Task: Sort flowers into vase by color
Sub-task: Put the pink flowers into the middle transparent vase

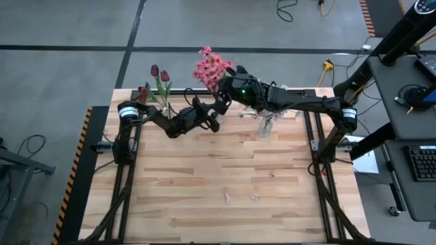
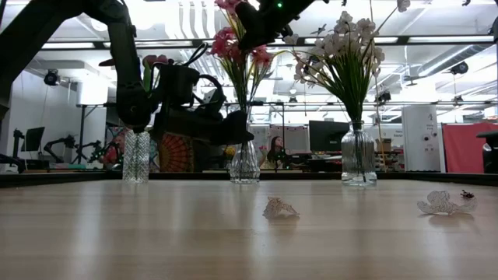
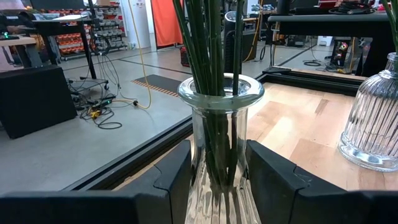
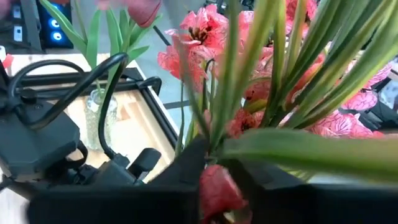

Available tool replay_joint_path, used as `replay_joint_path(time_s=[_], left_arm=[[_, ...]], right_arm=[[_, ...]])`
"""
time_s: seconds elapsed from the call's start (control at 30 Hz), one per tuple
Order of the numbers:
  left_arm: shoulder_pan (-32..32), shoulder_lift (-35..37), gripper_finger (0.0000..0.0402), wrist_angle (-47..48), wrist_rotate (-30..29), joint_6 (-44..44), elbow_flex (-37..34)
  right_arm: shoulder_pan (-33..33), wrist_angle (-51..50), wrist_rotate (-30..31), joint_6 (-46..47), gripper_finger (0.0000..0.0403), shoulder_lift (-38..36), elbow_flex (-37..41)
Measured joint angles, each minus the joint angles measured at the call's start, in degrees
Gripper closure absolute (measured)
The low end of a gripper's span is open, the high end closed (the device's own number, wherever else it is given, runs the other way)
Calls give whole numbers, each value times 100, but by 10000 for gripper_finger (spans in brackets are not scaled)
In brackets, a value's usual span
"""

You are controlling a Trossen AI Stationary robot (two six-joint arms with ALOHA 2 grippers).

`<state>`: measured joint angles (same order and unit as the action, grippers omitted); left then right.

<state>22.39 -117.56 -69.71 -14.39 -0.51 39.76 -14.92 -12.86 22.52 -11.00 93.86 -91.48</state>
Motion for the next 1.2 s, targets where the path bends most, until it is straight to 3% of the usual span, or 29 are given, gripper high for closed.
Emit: replay_joint_path(time_s=[0.13, 0.57, 1.2], left_arm=[[0, 0, 281, 0, 0, 0, -1], [0, 0, 281, 0, 2, 2, -1], [2, 0, 281, -6, 35, 24, -1]], right_arm=[[1, -10, 0, -44, 388, -23, 0], [15, -281, -50, 275, 390, -332, 0], [1, -803, -344, 700, 390, -12, -9]])
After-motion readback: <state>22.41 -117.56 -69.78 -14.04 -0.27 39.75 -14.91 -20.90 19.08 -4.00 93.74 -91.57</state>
